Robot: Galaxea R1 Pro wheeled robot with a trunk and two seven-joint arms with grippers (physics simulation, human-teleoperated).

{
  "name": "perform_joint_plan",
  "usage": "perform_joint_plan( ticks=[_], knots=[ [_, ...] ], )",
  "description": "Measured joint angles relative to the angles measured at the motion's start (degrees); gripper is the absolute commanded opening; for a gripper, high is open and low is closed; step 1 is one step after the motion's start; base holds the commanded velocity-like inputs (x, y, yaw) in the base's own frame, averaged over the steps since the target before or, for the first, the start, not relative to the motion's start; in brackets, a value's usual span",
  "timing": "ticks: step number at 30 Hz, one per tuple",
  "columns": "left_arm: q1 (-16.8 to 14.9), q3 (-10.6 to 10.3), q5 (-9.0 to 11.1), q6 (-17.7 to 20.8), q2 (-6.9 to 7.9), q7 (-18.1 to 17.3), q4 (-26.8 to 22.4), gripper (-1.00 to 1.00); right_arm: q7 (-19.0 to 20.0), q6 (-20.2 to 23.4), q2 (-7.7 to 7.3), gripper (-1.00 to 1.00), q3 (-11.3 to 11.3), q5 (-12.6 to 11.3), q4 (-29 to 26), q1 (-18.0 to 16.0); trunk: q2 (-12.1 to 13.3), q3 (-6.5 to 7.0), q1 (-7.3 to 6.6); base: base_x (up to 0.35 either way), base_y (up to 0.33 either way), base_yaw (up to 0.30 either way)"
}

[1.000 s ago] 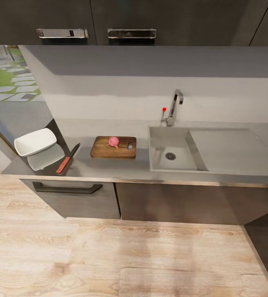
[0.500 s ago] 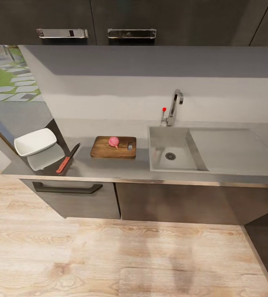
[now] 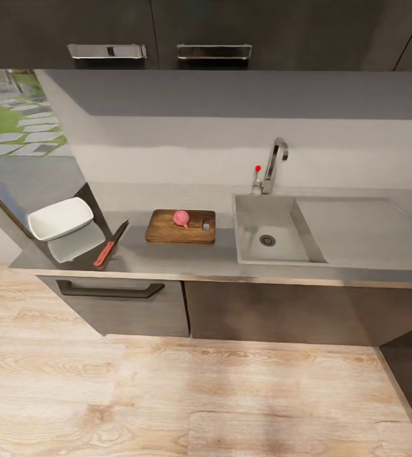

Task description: In the kitchen, take the Vidalia onion out of the sink, dice it on the chopping board with the paring knife, put the diced onion into the bowl on the countertop, then place both the paring knife and the chopping board into the sink.

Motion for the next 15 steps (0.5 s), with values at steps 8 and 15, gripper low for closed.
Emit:
perform_joint_plan(
  ticks=[8,15],
  knots=[
    [0.0,0.03,0.18,0.0,-0.1,0.14,1.02,1.0,0.07,-0.08,0.0,1.0,0.01,0.0,0.61,0.0,0.0,0.0,0.0,0.0,0.29,0.0],
    [0.0,0.05,0.23,0.0,-0.86,0.24,2.85,1.0,0.07,-0.14,0.0,1.0,0.01,0.0,0.65,0.0,0.0,0.0,0.0,0.0,0.297,0.0]
  ],
)
